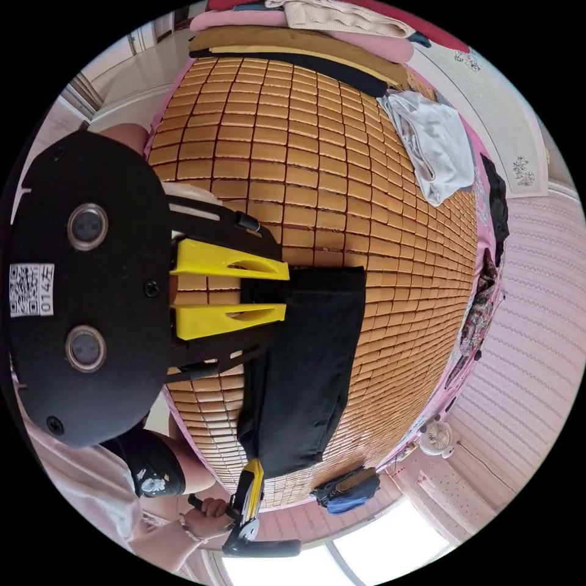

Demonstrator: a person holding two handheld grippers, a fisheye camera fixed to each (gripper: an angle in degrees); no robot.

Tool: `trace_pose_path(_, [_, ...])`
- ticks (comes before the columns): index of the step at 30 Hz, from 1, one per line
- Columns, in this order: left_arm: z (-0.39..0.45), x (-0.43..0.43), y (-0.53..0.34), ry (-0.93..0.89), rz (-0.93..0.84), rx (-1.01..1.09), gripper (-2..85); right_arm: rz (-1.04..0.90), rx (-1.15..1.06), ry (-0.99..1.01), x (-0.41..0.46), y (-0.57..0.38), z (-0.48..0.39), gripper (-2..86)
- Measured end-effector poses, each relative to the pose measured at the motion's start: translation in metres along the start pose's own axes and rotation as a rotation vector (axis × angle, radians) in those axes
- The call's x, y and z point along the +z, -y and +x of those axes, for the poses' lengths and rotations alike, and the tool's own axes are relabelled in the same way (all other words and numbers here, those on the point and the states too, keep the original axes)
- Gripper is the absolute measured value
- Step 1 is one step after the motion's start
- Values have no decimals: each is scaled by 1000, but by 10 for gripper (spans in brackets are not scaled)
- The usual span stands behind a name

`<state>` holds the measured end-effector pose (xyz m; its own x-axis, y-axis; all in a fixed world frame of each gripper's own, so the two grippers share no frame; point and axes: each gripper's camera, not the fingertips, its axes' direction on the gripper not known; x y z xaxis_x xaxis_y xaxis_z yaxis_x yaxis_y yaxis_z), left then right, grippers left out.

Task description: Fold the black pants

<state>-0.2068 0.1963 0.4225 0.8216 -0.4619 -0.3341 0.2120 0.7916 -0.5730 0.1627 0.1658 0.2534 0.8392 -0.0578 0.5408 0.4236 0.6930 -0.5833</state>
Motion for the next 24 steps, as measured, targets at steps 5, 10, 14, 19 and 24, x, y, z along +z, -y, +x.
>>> trace_pose_path(5, [-26,-6,19,-11,0,-82,54,-7,-3,-19,5,20,-3,12])
trace_pose_path(10, [-41,-62,-13,1,160,-118,1,-11,-180,-130,8,62,-31,5])
trace_pose_path(14, [39,-40,-24,-171,76,138,-8,-110,-304,-219,37,134,-63,-1])
trace_pose_path(19, [150,16,-14,-217,-60,417,-10,-298,-447,-317,80,210,-91,-3])
trace_pose_path(24, [164,55,-12,-209,-158,473,-10,-403,-543,-343,102,235,-98,-4])
